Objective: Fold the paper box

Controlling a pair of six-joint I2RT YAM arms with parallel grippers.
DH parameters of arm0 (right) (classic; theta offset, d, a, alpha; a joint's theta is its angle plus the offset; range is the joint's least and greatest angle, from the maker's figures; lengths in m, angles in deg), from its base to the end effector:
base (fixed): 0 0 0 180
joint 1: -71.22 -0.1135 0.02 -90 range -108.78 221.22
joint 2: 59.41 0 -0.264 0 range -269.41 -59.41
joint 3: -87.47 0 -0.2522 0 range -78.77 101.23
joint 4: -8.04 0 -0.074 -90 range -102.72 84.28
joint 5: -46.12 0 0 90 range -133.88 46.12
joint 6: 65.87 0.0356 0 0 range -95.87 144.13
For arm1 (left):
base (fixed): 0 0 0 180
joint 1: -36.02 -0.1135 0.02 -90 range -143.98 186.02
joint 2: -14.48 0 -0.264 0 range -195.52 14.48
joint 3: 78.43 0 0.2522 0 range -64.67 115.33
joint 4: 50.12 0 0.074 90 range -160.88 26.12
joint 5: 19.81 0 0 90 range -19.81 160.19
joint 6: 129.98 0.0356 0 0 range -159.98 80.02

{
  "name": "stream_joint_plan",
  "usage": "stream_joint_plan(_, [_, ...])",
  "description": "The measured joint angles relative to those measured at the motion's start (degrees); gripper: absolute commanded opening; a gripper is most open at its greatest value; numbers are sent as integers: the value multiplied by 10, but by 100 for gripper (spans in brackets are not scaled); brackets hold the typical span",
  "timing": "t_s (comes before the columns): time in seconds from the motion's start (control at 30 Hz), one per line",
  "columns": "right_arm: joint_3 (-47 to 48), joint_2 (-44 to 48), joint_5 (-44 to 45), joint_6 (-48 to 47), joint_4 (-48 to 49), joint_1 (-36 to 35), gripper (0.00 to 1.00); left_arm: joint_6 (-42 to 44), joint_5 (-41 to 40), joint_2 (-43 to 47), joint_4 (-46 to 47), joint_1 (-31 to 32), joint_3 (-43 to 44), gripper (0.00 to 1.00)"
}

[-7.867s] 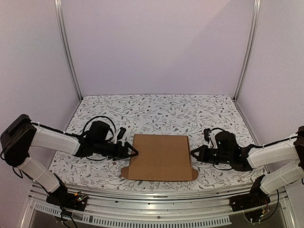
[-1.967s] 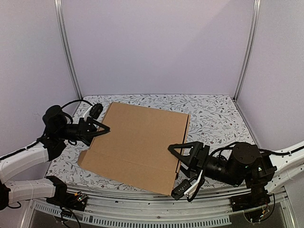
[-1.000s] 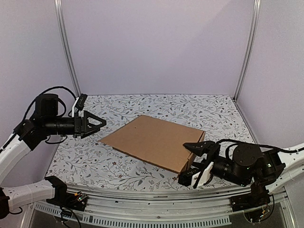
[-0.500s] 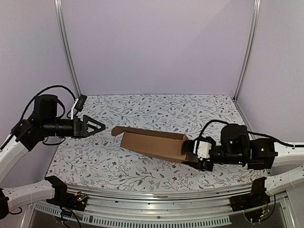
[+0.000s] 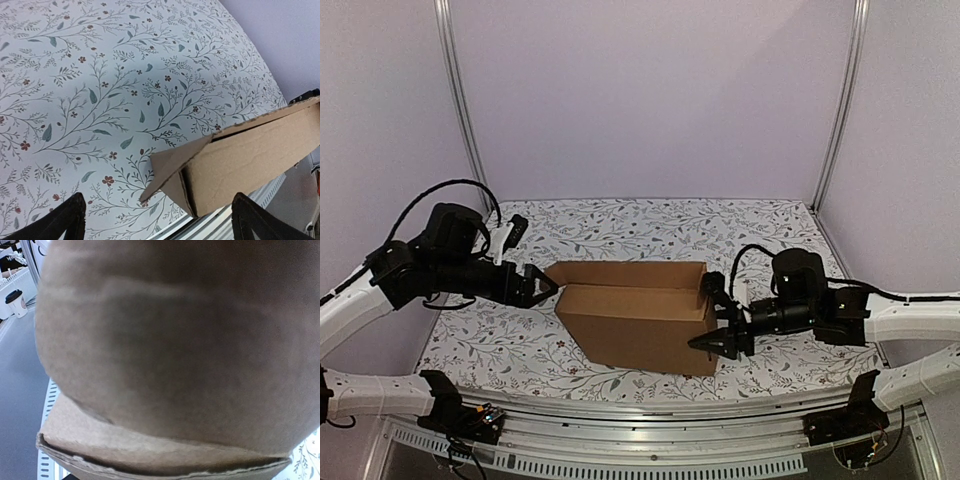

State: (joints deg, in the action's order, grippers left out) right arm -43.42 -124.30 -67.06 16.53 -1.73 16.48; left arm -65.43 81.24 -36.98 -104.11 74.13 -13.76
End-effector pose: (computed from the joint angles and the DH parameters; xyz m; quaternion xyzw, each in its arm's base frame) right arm 0.1311 0.2097 0.2379 -0.5206 0.6536 0.3647 0.4108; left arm 0.1402 -0.1186 0.3065 0.1396 0.8950 -0.2927 0.3063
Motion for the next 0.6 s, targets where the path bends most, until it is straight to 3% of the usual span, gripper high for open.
stream_joint_plan(0.2, [-33, 0, -23, 25, 36, 1, 36, 13, -70, -16, -3, 2, 3, 99])
stream_joint_plan(0.4, [-59, 14, -24, 40, 61, 1, 33, 20, -45, -39, 19, 3, 5, 92])
stream_joint_plan(0.6, [-73, 19, -24, 52, 79, 1, 30, 24, -12, -49, 34, 6, 6, 70])
